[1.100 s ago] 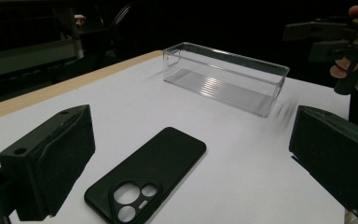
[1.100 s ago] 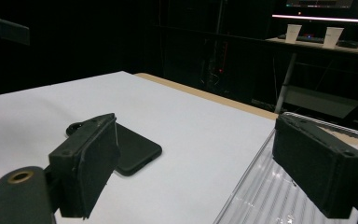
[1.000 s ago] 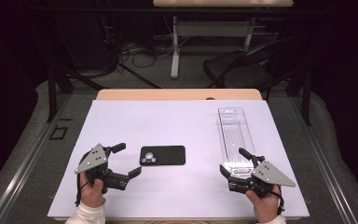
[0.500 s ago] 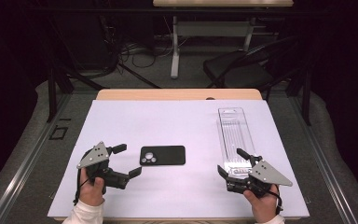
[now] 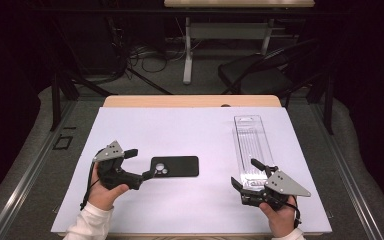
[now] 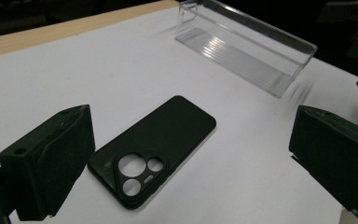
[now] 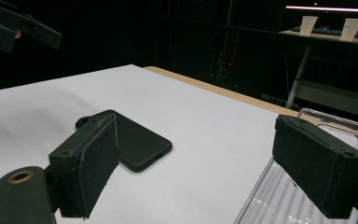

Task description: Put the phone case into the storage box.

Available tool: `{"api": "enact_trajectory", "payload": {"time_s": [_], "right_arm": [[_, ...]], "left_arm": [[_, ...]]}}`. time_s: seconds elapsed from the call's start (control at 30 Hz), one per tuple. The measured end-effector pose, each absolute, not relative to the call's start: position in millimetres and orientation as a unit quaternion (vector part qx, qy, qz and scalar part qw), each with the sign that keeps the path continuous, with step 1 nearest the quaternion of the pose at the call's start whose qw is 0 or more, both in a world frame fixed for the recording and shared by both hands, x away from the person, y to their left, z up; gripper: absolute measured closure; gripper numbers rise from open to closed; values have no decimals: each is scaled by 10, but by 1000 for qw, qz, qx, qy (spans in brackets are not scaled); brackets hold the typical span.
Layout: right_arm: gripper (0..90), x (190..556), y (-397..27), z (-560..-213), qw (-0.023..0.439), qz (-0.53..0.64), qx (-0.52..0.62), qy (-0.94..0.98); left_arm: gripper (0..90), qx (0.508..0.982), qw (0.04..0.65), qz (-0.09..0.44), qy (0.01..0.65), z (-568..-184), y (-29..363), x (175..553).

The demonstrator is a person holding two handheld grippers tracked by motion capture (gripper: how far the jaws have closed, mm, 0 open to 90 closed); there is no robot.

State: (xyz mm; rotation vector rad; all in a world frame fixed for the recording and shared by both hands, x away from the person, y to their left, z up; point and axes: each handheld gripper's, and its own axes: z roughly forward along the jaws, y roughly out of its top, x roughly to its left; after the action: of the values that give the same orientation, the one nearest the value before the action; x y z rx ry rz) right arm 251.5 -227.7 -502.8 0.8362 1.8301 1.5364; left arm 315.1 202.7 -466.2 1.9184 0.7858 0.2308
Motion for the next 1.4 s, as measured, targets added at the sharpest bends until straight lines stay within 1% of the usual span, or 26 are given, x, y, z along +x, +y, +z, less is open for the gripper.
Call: {"api": "enact_trajectory", "payload": {"time_s": [0.17,0.4,0.63,0.73,0.77,0.8,0.83,0.93,1.03,1.07,1.2,1.27,1.3,1.4], "right_arm": [[137,2525,-2278,-5036,299,577,315,691],[137,2530,-2280,-5039,298,578,316,691],[137,2530,-2269,-5045,295,578,316,691],[137,2535,-2271,-5048,296,577,316,693],[137,2538,-2271,-5050,296,577,315,693],[137,2539,-2271,-5053,295,576,316,694],[137,2539,-2271,-5053,295,576,316,694],[137,2539,-2271,-5055,295,575,316,694],[137,2541,-2271,-5059,295,576,317,694],[137,2540,-2271,-5061,294,576,317,694],[137,2541,-2272,-5067,293,575,318,695],[137,2539,-2273,-5068,293,574,318,695],[137,2538,-2273,-5067,294,574,317,695],[137,2536,-2276,-5068,294,574,318,694]], "left_arm": [[5,806,477,84,340,-4626,1956,3259],[7,808,471,72,347,-4581,1912,3371],[16,811,463,76,350,-4553,1894,3472],[37,812,457,85,352,-4527,1881,3521],[52,813,456,85,353,-4518,1878,3543],[87,811,457,85,354,-4510,1872,3564],[87,811,457,88,354,-4501,1864,3585],[153,812,457,94,352,-4473,1827,3650],[162,812,457,97,350,-4460,1782,3723],[178,813,456,99,349,-4458,1768,3746],[253,817,450,100,346,-4466,1708,3829],[317,821,445,102,345,-4479,1681,3868],[317,821,443,103,345,-4486,1671,3886],[396,822,440,103,347,-4503,1656,3931]]}}
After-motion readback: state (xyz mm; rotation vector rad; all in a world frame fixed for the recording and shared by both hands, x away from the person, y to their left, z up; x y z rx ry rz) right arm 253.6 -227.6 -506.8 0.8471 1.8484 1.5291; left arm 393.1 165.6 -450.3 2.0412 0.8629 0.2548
